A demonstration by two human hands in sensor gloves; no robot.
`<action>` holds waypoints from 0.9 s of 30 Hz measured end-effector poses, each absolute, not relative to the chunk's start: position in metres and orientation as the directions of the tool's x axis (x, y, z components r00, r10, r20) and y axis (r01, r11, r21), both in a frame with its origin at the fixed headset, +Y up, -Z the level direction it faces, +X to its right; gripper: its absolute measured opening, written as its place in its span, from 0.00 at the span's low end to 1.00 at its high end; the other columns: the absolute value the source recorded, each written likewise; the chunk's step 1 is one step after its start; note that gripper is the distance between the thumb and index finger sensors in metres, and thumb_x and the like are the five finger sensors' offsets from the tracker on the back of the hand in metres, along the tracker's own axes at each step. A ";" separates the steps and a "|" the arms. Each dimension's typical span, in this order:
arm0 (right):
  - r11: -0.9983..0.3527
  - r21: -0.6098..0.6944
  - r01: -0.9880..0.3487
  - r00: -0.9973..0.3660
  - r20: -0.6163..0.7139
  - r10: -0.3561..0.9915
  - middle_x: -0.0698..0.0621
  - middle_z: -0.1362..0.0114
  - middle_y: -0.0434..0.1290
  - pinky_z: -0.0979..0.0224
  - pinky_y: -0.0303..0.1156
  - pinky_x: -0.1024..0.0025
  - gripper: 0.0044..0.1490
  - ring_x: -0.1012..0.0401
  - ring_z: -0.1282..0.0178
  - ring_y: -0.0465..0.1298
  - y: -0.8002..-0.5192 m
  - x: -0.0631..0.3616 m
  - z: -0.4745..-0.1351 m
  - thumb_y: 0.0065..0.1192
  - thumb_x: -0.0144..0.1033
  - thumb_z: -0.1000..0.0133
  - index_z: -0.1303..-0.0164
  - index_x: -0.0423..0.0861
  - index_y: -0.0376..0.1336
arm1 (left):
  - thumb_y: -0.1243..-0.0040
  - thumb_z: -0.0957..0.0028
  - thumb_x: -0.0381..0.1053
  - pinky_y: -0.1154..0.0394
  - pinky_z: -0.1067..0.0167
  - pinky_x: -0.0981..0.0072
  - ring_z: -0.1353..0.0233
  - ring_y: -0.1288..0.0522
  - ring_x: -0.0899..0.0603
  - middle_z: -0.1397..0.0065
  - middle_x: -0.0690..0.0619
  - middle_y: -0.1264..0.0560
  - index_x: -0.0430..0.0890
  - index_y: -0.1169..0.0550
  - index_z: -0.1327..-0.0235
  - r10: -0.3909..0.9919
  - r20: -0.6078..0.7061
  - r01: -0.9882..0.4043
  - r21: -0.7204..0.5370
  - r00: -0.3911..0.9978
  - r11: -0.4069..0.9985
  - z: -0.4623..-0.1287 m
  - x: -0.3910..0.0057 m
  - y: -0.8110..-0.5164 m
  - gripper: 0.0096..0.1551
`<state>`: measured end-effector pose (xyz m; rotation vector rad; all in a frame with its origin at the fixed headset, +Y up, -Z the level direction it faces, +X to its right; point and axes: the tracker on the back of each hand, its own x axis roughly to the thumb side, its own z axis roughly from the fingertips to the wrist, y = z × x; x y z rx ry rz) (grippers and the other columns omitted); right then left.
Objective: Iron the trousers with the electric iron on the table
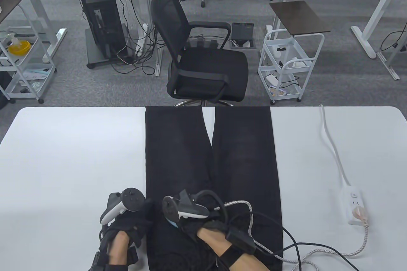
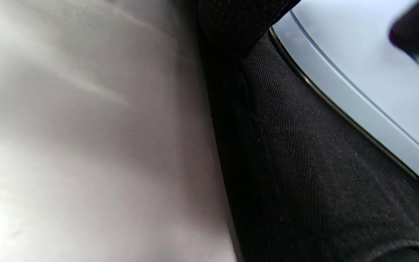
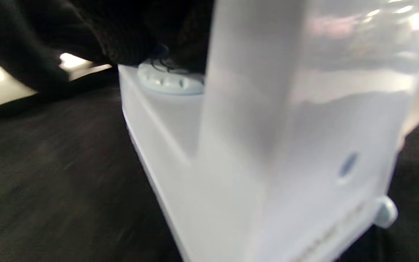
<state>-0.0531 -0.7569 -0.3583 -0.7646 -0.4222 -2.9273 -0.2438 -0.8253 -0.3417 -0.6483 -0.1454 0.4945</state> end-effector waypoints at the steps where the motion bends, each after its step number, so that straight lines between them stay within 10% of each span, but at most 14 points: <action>1: -0.959 0.244 0.142 -0.878 0.479 -0.008 0.58 0.58 0.78 0.54 0.82 0.54 0.37 0.66 0.68 0.81 -0.757 -0.053 -0.364 0.62 0.52 0.36 0.33 0.35 0.58 | 0.39 0.34 0.42 0.66 0.39 0.16 0.22 0.74 0.24 0.15 0.37 0.69 0.43 0.55 0.14 0.484 -0.022 -0.395 -0.611 0.875 0.686 -0.342 -0.244 -0.825 0.47; 16: -0.921 0.387 -0.042 -0.995 0.071 0.075 0.58 0.58 0.77 0.54 0.81 0.55 0.37 0.66 0.68 0.81 -0.761 -0.032 -0.445 0.61 0.51 0.35 0.32 0.34 0.56 | 0.40 0.33 0.43 0.67 0.38 0.17 0.22 0.75 0.25 0.15 0.38 0.71 0.45 0.56 0.13 0.476 -0.035 -0.387 -0.636 0.879 0.668 -0.341 -0.241 -0.825 0.48; 27: -0.859 0.510 0.038 -0.951 0.282 0.125 0.58 0.58 0.77 0.53 0.81 0.55 0.36 0.66 0.67 0.81 -0.758 -0.038 -0.393 0.61 0.50 0.34 0.33 0.33 0.56 | 0.39 0.33 0.47 0.65 0.36 0.18 0.21 0.75 0.27 0.15 0.40 0.72 0.45 0.61 0.14 0.430 -0.098 -0.390 -0.633 0.898 0.669 -0.341 -0.241 -0.823 0.52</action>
